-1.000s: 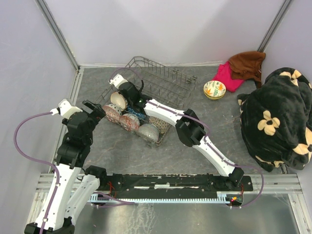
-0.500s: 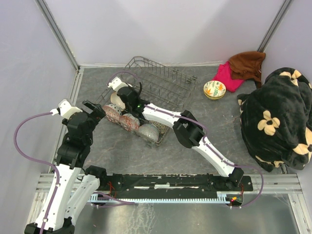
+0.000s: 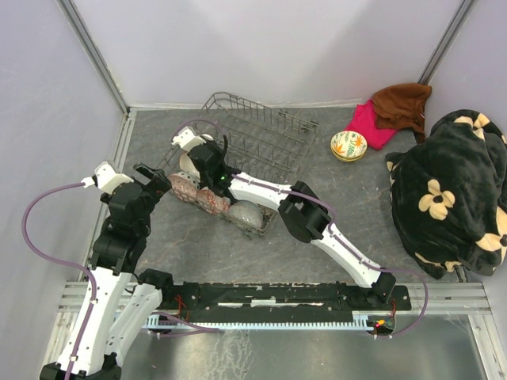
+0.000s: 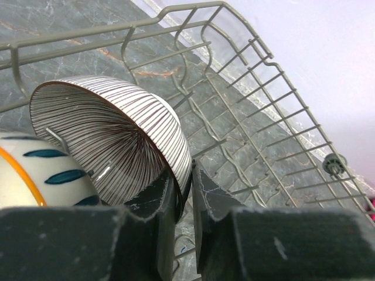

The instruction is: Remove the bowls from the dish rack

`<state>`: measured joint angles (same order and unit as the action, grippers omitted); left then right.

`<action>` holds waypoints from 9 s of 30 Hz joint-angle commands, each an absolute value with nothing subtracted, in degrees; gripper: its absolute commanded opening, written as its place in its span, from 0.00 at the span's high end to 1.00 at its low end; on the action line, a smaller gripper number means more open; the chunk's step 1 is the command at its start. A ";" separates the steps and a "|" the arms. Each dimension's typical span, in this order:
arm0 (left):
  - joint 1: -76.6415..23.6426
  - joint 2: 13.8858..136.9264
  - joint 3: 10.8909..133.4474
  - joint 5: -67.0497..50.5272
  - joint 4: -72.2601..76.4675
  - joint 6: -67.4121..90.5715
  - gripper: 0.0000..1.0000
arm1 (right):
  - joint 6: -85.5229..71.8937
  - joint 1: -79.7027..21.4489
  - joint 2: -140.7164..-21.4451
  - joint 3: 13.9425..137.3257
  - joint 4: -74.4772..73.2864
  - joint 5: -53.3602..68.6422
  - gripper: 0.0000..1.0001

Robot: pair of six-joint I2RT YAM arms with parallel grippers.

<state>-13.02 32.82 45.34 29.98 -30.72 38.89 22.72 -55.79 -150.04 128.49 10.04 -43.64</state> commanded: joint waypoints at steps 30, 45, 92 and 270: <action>-13.19 33.01 47.24 31.36 -28.25 39.09 0.01 | 20.54 -49.48 -130.40 123.32 17.09 -55.44 0.99; -13.21 40.02 48.45 20.68 -23.74 38.81 0.01 | -12.08 -16.98 -106.39 111.97 -24.79 -29.89 0.99; -13.20 42.71 48.94 16.25 -21.53 38.57 0.01 | -19.66 3.96 -120.57 110.43 -46.53 -3.78 0.99; -13.17 22.68 47.61 39.18 -34.11 40.70 0.01 | 14.10 -61.15 -150.42 140.19 -10.90 -41.77 0.98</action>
<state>-12.99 23.20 47.57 37.50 -36.32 40.88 12.88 -60.12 -150.08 138.32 -16.25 -39.97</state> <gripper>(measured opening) 0.993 0.184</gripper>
